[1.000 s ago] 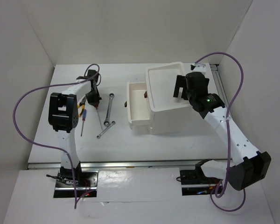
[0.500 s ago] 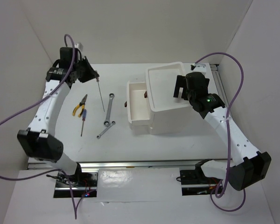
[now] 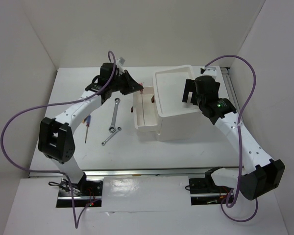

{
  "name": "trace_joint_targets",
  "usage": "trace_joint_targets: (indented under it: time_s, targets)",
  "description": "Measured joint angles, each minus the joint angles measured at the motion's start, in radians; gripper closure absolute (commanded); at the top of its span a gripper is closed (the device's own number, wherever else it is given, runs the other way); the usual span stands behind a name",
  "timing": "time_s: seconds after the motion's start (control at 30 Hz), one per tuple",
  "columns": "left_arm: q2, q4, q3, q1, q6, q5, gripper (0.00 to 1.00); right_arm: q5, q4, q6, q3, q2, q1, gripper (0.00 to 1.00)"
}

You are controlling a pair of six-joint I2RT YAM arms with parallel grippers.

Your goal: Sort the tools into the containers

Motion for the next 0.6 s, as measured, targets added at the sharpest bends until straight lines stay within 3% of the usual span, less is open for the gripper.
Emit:
trace_joint_targets:
  time_s: [0.13,0.23,0.3,0.47,0.6]
  targets:
    - [0.082,0.063,0.022,-0.004,-0.028,0.015,0.99,0.000,-0.001,0.000,0.000,-0.001,0.000,0.00]
    - [0.132,0.074,0.060,-0.007,-0.026,0.016,0.33,0.001,-0.002,0.000,0.000,-0.002,0.000,0.00]
    - [0.141,0.076,0.063,-0.008,-0.030,0.013,0.00,0.000,-0.002,0.000,0.000,-0.002,0.000,0.00]
    - [0.114,0.033,0.062,-0.007,-0.005,-0.044,0.00,0.000,-0.003,0.000,0.000,-0.002,0.000,0.00]
    - [0.015,-0.186,0.080,0.014,0.031,-0.248,0.00,-0.001,-0.003,-0.001,0.000,-0.002,0.000,0.00]
